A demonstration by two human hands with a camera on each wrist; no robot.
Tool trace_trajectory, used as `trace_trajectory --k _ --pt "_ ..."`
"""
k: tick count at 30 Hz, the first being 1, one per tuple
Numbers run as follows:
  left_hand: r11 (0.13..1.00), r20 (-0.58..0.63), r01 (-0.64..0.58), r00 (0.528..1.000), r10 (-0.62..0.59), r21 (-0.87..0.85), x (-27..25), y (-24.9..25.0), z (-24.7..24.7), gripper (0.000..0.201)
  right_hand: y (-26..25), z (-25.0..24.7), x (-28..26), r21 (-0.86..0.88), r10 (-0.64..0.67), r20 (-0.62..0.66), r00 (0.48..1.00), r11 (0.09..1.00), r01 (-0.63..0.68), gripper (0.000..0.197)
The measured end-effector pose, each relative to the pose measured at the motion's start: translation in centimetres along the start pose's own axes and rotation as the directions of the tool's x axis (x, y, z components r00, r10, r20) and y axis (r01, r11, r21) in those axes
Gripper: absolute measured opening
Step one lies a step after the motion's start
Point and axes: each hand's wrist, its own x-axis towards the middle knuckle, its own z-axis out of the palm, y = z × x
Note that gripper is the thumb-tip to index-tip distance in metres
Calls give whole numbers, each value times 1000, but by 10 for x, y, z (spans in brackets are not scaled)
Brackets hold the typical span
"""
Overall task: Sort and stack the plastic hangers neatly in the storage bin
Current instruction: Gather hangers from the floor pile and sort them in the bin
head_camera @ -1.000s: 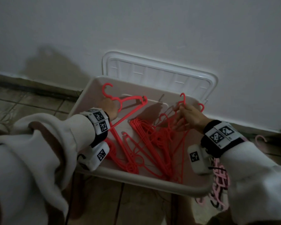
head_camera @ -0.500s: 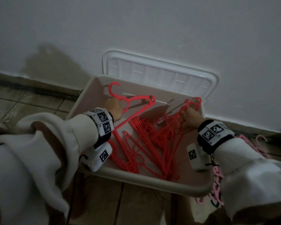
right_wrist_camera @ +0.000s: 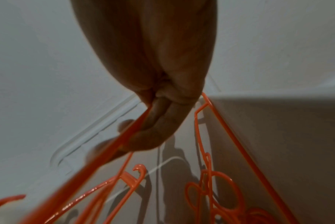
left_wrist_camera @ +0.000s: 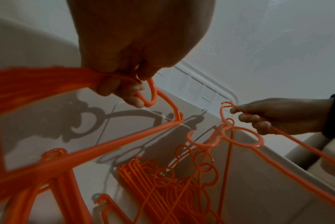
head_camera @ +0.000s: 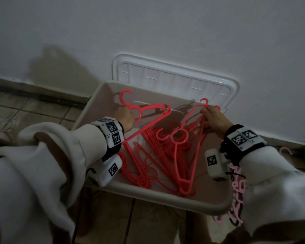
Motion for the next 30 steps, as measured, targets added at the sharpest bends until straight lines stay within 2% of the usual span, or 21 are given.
trace_trajectory --k 4,6,9,11,13,15,17,19,21,23,25,26,27,28,30 --pt "993 81 37 996 -28 -113 6 -5 -1 35 -3 8 -19 351 0 89 996 936 -32 12" --pt "973 147 49 989 -16 -227 6 -5 0 30 -2 14 -20 556 14 85 996 829 -59 20" --pt "941 299 160 952 -67 -298 2 -3 5 27 1 31 -19 750 31 69 997 657 -72 25" --pt "916 380 181 924 -34 -359 -2 -1 6 18 3 46 -17 805 25 54 998 590 -58 25" --pt "874 394 177 919 17 -452 -6 3 7 16 4 61 -16 818 24 44 999 574 -50 25" --pt "841 367 161 929 48 -516 -5 6 9 16 3 75 -13 816 22 62 998 575 -63 24" --pt "887 307 84 950 67 -454 -3 5 10 22 1 85 -11 783 42 90 995 615 -96 17" --pt "934 240 34 969 57 -357 1 0 11 30 -1 90 -7 643 73 80 994 759 -107 10" --pt "930 176 -4 982 73 -366 4 -6 10 32 0 91 0 424 100 85 991 897 -127 18" --pt "928 107 -55 989 102 -370 9 -10 9 30 3 89 9 183 125 141 982 972 -150 25" --pt "943 80 -70 992 101 -325 12 -14 8 21 5 84 15 -96 75 182 980 994 -58 24" --pt "953 75 -67 993 93 -294 11 -15 7 20 5 80 17 -253 13 192 981 967 37 21" --pt "957 62 -72 994 93 -280 11 -17 7 22 4 76 18 -405 -61 215 975 903 146 20" --pt "958 37 -77 995 91 -276 11 -17 6 25 1 70 18 -536 -114 257 960 810 240 19" --pt "963 -39 -94 995 87 -252 11 -19 3 26 1 61 22 -742 -111 334 936 581 334 29"
